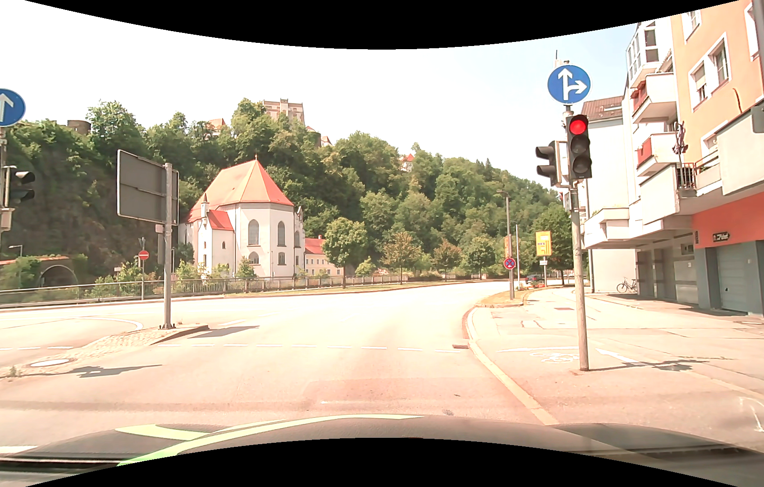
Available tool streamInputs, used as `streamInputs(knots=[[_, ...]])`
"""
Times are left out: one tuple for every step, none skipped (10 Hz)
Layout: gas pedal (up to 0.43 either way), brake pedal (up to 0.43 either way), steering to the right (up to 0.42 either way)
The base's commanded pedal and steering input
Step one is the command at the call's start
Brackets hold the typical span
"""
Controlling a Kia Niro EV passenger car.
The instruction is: Follow the waypoints while adhering to traffic rules and regulations
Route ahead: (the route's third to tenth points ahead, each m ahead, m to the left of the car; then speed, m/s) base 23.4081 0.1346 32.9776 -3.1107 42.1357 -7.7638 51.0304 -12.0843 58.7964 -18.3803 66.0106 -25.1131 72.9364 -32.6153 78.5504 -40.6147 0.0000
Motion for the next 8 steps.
streamInputs(knots=[[0.000, 0.335, 0.040], [0.000, 0.335, 0.041], [0.000, 0.335, 0.040], [0.000, 0.335, 0.040], [0.000, 0.335, 0.040], [0.000, 0.335, 0.041], [0.000, 0.335, 0.040], [0.000, 0.335, 0.040]])
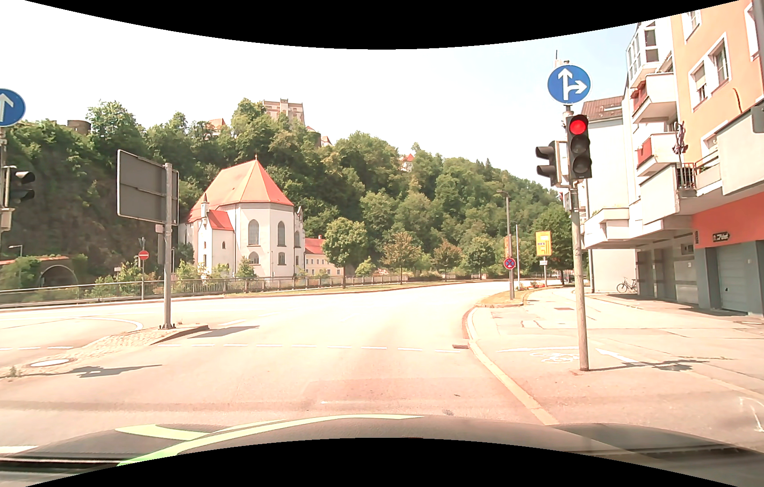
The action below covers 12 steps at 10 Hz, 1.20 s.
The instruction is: Follow the waypoints while adhering to traffic rules and regulations
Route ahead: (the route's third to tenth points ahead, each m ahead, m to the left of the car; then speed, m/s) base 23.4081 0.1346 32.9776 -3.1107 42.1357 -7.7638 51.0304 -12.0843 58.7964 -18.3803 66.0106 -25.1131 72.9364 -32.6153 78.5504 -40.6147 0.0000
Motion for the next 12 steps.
streamInputs(knots=[[0.000, 0.335, 0.040], [0.000, 0.335, 0.040], [0.000, 0.335, 0.041], [0.000, 0.335, 0.041], [0.000, 0.335, 0.040], [0.000, 0.335, 0.040], [0.000, 0.335, 0.040], [0.000, 0.335, 0.041], [0.000, 0.335, 0.041], [0.000, 0.335, 0.040], [0.000, 0.335, 0.040], [0.000, 0.335, 0.041]])
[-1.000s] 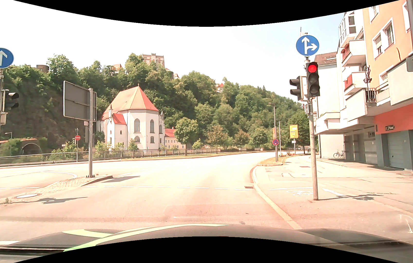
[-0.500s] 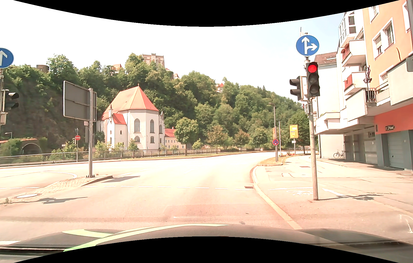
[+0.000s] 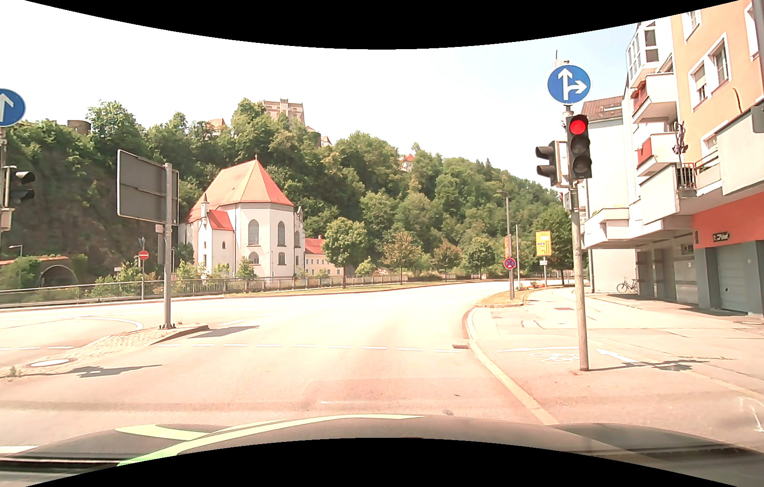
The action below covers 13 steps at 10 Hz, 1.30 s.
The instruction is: Follow the waypoints while adhering to traffic rules and regulations
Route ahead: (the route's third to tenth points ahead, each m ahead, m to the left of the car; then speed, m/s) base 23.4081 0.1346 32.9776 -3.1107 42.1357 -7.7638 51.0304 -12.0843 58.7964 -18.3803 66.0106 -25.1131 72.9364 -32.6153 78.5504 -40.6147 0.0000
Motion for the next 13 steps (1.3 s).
streamInputs(knots=[[0.000, 0.335, 0.040], [0.000, 0.335, 0.041], [0.000, 0.335, 0.041], [0.000, 0.335, 0.041], [0.000, 0.335, 0.040], [0.000, 0.335, 0.041], [0.000, 0.335, 0.041], [0.000, 0.335, 0.041], [0.000, 0.335, 0.041], [0.000, 0.335, 0.041], [0.000, 0.335, 0.041], [0.000, 0.335, 0.041], [0.000, 0.335, 0.041]])
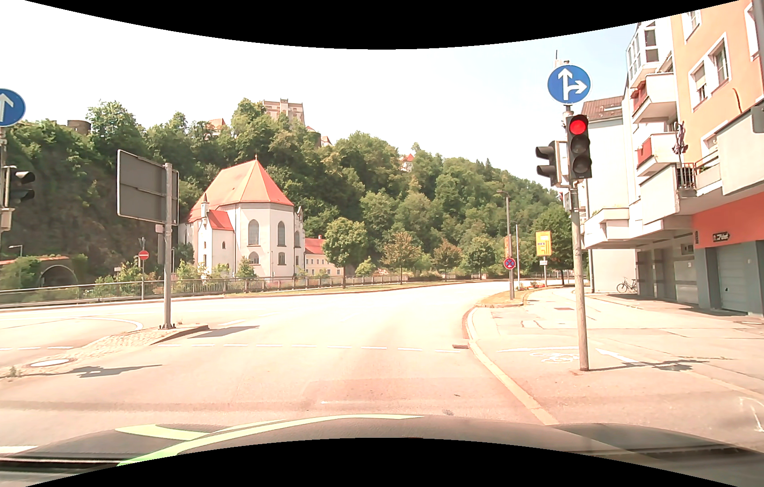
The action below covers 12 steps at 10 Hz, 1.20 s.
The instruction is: Follow the waypoints while adhering to traffic rules and regulations
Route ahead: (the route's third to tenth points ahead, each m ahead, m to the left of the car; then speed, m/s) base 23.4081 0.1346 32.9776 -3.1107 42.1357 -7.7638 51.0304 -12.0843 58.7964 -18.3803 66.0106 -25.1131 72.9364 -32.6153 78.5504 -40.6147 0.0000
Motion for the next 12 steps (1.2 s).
streamInputs(knots=[[0.000, 0.335, 0.041], [0.000, 0.335, 0.041], [0.000, 0.335, 0.041], [0.000, 0.335, 0.041], [0.000, 0.335, 0.041], [0.000, 0.335, 0.041], [0.000, 0.335, 0.041], [0.000, 0.335, 0.041], [0.000, 0.335, 0.041], [0.000, 0.335, 0.041], [0.000, 0.335, 0.041], [0.000, 0.335, 0.041]])
